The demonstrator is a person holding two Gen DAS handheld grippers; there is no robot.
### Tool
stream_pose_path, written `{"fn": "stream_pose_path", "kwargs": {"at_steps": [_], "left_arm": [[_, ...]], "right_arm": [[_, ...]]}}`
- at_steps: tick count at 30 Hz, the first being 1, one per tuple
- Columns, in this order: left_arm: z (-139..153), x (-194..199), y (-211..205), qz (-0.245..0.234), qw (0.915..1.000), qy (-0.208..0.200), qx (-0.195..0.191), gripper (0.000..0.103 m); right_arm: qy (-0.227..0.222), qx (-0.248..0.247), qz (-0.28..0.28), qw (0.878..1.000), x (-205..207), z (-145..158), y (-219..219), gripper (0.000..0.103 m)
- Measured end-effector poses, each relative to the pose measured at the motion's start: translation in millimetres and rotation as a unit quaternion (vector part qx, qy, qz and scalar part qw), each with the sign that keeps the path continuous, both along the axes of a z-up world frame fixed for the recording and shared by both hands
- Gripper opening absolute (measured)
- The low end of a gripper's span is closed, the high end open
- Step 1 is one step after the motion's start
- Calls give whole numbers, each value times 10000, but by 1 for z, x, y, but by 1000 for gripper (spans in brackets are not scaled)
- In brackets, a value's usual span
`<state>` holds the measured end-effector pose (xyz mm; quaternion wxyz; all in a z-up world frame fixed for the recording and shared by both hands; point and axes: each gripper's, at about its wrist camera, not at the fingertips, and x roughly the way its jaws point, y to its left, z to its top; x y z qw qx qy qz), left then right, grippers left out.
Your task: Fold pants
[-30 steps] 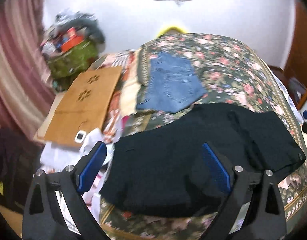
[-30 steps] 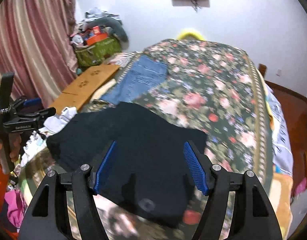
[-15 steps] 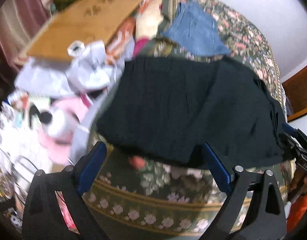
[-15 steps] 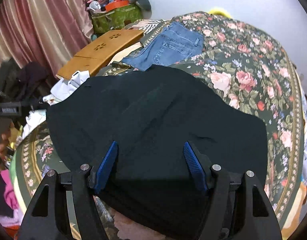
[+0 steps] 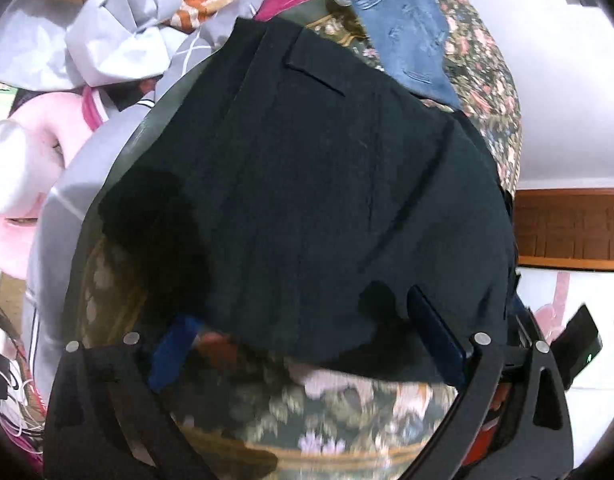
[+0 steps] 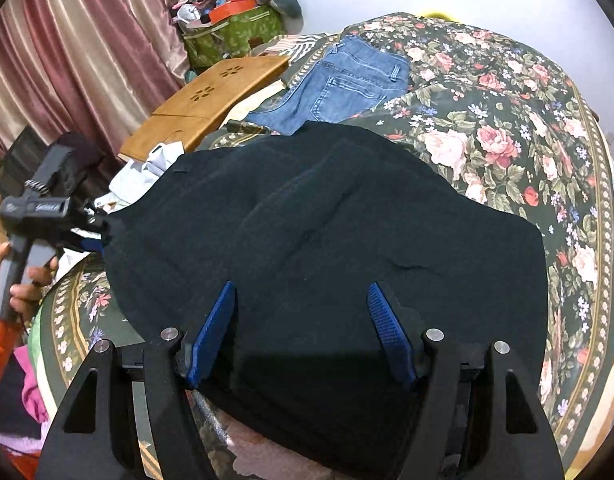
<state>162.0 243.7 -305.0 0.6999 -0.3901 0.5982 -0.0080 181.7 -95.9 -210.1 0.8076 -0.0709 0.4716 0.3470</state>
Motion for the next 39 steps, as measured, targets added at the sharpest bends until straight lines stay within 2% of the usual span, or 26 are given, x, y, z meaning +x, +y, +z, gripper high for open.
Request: {"fn": "stream_pose_path", "kwargs": {"at_steps": [2,4,6,7,8,9,11,13,15,16,18,21,22,24,26,29,30,33,35,37,39], "left_arm": [[-3,7,1,-20,10000,27,60,98],[-5,10,5,22,9996,76,253,85],[-4,12,10,132,9989,77,447,61],[-4,13,13,188,9985,52,516,53],[-2,13,17,254,9979,6,598,39],[0,13,19,293,9975,-74,643,33],[4,14,18,315,9961,-203,793,28],[17,15,8,177,9910,-336,1285,23],[35,17,-6,30,9798,-536,1928,18],[51,15,-16,-68,9681,-710,2404,17],[78,14,-31,-195,9495,-1040,2953,15],[130,9,-51,-243,9286,-1666,3306,14],[142,8,-54,-242,9245,-1802,3350,14],[178,7,-70,-233,9099,-2246,3480,14],[205,10,-88,-332,8990,-2635,3483,13],[243,19,-134,-649,8708,-3170,3702,13],[252,20,-146,-746,8657,-3293,3696,13],[274,34,-193,-1087,8547,-3653,3525,12],[282,44,-227,-1342,8443,-3807,3525,12],[281,55,-257,-1608,8411,-3847,3446,12],[272,67,-286,-1887,8417,-3797,3343,11]], "right_arm": [[13,19,1,10000,0,0,0,67],[34,44,5,10000,0,-1,0,67],[54,74,9,10000,0,-2,-1,68],[60,85,10,9999,0,-2,-1,68],[65,99,11,9999,0,-2,-1,68],[70,114,9,9999,0,-2,-2,68],[77,136,10,9999,0,-2,-2,68],[85,154,10,9998,0,-2,-3,68],[102,177,-3,9998,0,-1,-4,68],[118,194,-16,9997,0,-1,-5,68],[143,220,-33,9997,0,-1,-6,68],[181,269,-60,9995,0,-2,-9,68],[191,280,-67,9994,0,-1,-9,68],[206,291,-59,9993,0,-1,-11,68],[224,333,-49,9992,0,-1,-12,68],[318,479,-73,9983,2,-3,-17,68],[338,509,-88,9981,2,-3,-18,68],[383,588,-110,9975,1,-2,-22,66],[489,753,-229,9957,-1,2,-33,56],[586,1021,-341,9925,-5,9,-50,55],[464,1132,-499,9912,-15,17,-74,55]]}}
